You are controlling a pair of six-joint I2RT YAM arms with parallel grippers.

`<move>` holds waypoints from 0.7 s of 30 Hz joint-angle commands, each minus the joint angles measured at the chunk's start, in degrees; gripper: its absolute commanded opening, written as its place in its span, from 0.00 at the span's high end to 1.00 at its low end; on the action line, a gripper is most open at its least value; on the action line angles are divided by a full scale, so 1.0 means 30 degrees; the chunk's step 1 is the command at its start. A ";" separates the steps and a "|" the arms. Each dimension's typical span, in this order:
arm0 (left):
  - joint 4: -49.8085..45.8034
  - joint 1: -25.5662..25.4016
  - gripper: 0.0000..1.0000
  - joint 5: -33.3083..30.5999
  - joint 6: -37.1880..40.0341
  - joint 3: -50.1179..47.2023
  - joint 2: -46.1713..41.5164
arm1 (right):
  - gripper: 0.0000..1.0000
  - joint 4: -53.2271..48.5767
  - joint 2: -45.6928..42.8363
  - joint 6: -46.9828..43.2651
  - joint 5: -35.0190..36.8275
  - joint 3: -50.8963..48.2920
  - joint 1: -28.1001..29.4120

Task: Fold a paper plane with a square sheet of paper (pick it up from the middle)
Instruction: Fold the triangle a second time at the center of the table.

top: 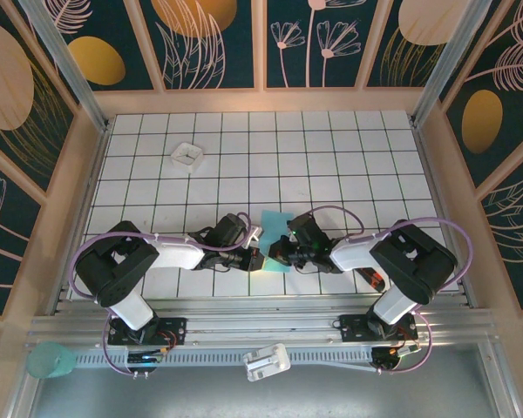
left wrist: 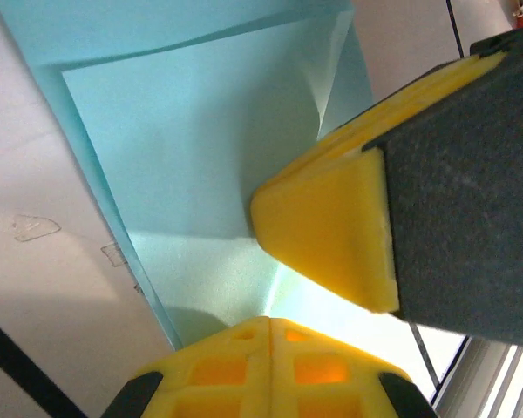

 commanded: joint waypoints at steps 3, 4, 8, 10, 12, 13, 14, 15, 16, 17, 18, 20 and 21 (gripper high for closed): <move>-0.3072 0.0122 1.00 -0.1130 0.0620 -0.0741 0.0961 | 1.00 -0.2604 0.0113 -0.0856 0.1971 0.0061 -0.1208; -0.3087 0.0118 1.00 -0.1159 0.0621 -0.0741 0.0969 | 1.00 -0.2675 0.0085 -0.0958 0.2034 -0.0012 -0.1350; -0.3087 0.0124 1.00 -0.1130 0.0650 -0.0766 0.0927 | 1.00 -0.2841 -0.0081 -0.1365 0.2094 -0.0232 -0.1991; -0.3087 0.0100 1.00 -0.1123 0.0650 -0.0766 0.0914 | 1.00 -0.2958 -0.0163 -0.1619 0.2152 -0.0277 -0.2323; -0.3116 0.0149 1.00 -0.1130 0.0679 -0.0763 0.0892 | 1.00 -0.3024 -0.0198 -0.1867 0.2152 -0.0320 -0.2642; -0.3116 0.0134 1.00 -0.1115 0.0687 -0.0768 0.0872 | 1.00 -0.3067 -0.0216 -0.1988 0.2156 -0.0364 -0.2812; -0.3116 0.0137 1.00 -0.1104 0.0680 -0.0792 0.0845 | 1.00 -0.3073 -0.0194 -0.2089 0.2152 -0.0392 -0.2937; -0.3143 0.0136 1.00 -0.1108 0.0683 -0.0840 0.0815 | 1.00 -0.3055 -0.0188 -0.2182 0.2128 -0.0450 -0.3097; -0.3168 0.0153 1.00 -0.1073 0.0679 -0.0844 0.0783 | 1.00 -0.3054 -0.0173 -0.2269 0.2123 -0.0497 -0.3217; -0.3175 0.0134 1.00 -0.1046 0.0679 -0.0853 0.0749 | 1.00 -0.3054 -0.0174 -0.2337 0.2124 -0.0523 -0.3338; -0.3182 0.0128 1.00 -0.1042 0.0694 -0.0858 0.0694 | 1.00 -0.3039 -0.0158 -0.2424 0.2150 -0.0579 -0.3436; -0.3226 0.0136 1.00 -0.1042 0.0680 -0.0876 0.0645 | 1.00 -0.3054 -0.0145 -0.2543 0.2123 -0.0671 -0.3688; -0.3261 0.0135 1.00 -0.1015 0.0679 -0.0860 0.0617 | 1.00 -0.3025 -0.0147 -0.2610 0.2164 -0.0691 -0.3817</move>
